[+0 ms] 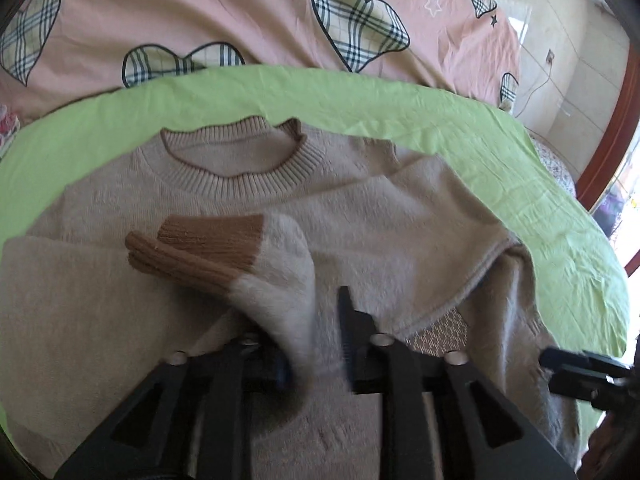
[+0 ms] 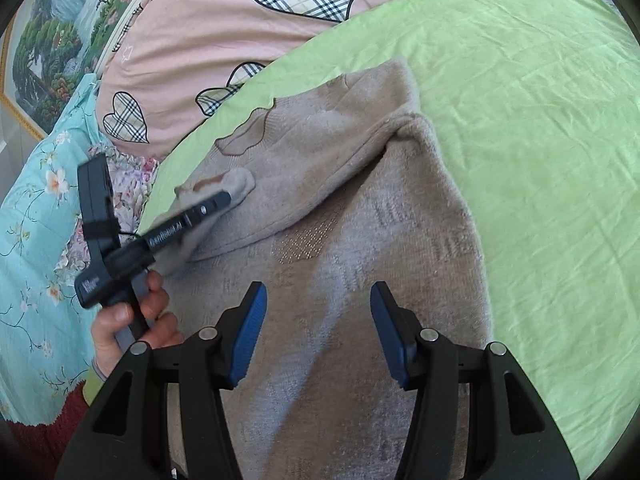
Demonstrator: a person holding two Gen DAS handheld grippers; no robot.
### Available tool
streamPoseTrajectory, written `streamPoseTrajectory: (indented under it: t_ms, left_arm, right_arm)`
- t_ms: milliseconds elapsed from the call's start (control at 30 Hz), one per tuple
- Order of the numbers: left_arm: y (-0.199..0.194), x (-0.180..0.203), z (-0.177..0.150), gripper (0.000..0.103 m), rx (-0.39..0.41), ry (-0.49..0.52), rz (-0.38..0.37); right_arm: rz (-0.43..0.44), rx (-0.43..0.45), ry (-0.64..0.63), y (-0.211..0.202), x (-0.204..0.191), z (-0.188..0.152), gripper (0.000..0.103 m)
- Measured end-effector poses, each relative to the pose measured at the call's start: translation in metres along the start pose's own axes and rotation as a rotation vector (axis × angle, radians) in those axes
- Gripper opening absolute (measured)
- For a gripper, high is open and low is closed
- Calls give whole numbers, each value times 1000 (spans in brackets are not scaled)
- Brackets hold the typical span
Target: Fold small clothes
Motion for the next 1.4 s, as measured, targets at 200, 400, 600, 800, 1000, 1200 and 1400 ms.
streamPoseTrajectory:
  t_ms: [200, 400, 600, 800, 1000, 1200, 1400]
  left_arm:
    - [-54, -16, -35, 60, 25, -4, 17]
    - [-110, -76, -76, 63, 54, -67, 208]
    - [-109, -160, -94, 62, -43, -267, 450]
    - [-102, -184, -75, 64, 4, -371, 453]
    - [-99, -183, -52, 65, 59, -365, 494]
    - [-89, -183, -67, 65, 38, -415, 475]
    - [-97, -191, -71, 65, 63, -472, 437]
  right_arm:
    - [24, -1, -67, 14, -27, 15, 55]
    - [40, -32, -190, 49, -75, 33, 55]
    - [6, -40, -402, 93, -147, 44, 64]
    - [-188, 1, -622, 147, -184, 43, 58]
    - [-108, 178, -364, 91, -131, 94, 13]
    - [-111, 173, -150, 76, -51, 104, 12]
    - [-75, 97, -71, 97, -26, 93, 13]
Point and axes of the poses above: each gripper's, at about its wrist camera, not at the fingertips, and y roughly the way its jaws point, x to its right, z to its top, the point moved 2 cm from there along y, roughly the way its jaws point, and after that the axes turned 4 degrees about -z, right-handed, at the moved point
